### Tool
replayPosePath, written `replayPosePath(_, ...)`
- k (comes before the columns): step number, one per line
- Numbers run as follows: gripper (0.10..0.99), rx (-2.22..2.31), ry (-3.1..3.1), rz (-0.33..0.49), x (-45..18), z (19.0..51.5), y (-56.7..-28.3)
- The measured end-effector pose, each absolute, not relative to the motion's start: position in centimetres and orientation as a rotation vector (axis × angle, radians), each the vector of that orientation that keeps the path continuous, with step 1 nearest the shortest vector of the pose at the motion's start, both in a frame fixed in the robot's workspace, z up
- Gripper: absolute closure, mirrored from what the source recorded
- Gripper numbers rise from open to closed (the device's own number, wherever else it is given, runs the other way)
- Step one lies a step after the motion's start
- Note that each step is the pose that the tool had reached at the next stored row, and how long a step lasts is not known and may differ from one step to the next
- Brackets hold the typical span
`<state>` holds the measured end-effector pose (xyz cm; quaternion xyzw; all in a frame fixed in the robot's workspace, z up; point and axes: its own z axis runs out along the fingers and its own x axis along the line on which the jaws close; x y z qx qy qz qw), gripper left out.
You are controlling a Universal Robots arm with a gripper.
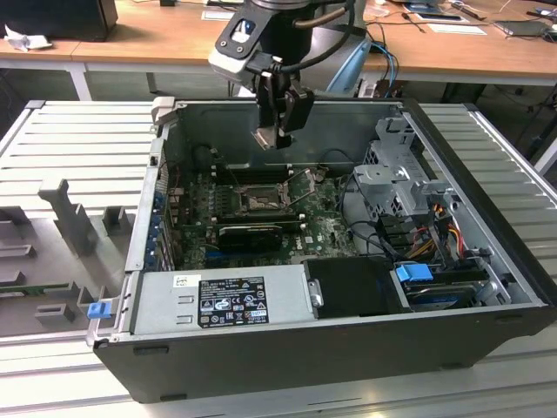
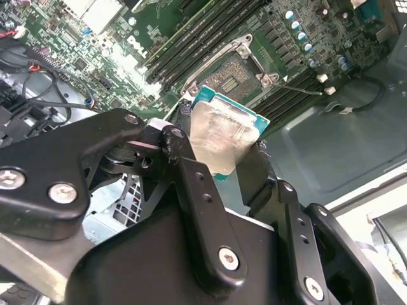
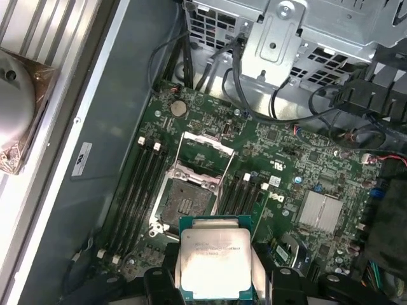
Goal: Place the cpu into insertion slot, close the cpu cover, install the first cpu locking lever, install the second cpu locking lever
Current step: 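Place the cpu into insertion slot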
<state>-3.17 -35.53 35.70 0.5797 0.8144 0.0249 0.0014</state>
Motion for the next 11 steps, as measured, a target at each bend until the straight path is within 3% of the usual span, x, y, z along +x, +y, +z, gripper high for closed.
replayPosePath(11,0.557,1.924,2.480,0.075,-3.16,35.35,-35.53)
